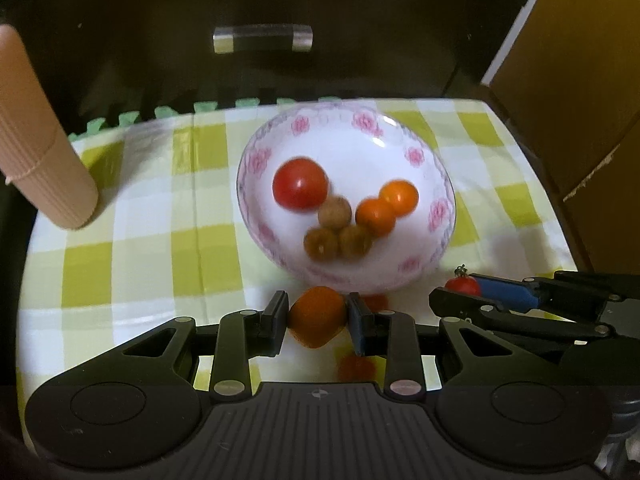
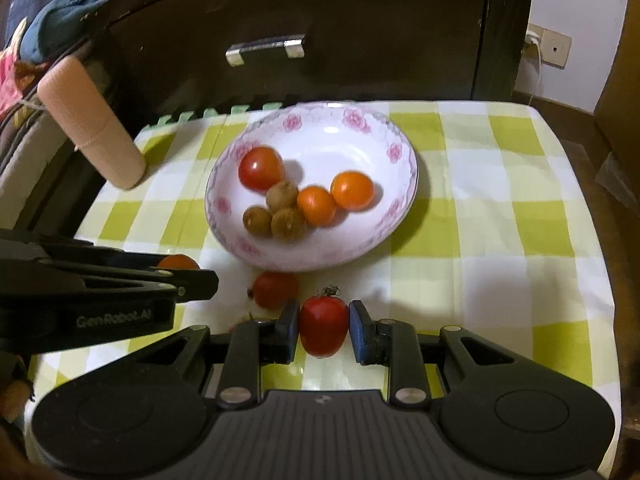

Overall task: Organize fruits
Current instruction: 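Carry the tangerine and cherry tomato in both tools over the bowl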

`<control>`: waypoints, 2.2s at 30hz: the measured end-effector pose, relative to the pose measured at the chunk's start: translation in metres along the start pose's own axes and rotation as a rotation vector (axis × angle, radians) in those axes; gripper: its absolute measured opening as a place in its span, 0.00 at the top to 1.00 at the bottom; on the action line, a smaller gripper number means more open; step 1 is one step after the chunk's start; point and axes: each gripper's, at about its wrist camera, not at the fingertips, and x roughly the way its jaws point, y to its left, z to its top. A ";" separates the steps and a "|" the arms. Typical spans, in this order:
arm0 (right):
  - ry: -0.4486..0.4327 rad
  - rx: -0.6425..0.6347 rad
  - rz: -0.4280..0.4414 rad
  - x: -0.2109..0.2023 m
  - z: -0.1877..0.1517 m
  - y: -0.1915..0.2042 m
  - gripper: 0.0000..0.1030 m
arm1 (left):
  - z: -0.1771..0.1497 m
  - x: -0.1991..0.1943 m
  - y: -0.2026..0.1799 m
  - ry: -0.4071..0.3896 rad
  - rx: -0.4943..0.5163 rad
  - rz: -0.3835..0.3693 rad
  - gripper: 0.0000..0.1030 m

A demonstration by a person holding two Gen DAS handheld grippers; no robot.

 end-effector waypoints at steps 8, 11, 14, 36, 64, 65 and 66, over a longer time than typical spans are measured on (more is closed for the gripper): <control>-0.048 0.010 0.005 0.003 0.031 -0.007 0.76 | 0.021 0.007 0.002 -0.023 -0.014 0.000 0.62; -0.045 0.013 0.008 0.011 0.035 -0.008 0.76 | 0.024 0.014 0.003 -0.015 -0.020 0.004 0.62; -0.035 0.020 0.010 0.019 0.035 -0.009 0.76 | 0.023 0.021 0.004 -0.005 -0.020 0.007 0.62; -0.023 0.008 0.029 -0.013 -0.013 0.003 0.76 | -0.127 -0.025 0.011 0.149 0.040 0.044 0.56; -0.039 -0.049 0.078 -0.046 -0.053 0.037 0.76 | -0.168 -0.038 0.017 0.136 -0.007 0.125 0.63; -0.036 -0.050 0.079 -0.045 -0.053 0.037 0.76 | -0.167 -0.039 0.017 0.130 -0.012 0.127 0.63; -0.034 -0.051 0.079 -0.044 -0.053 0.037 0.76 | -0.165 -0.039 0.017 0.124 -0.015 0.127 0.64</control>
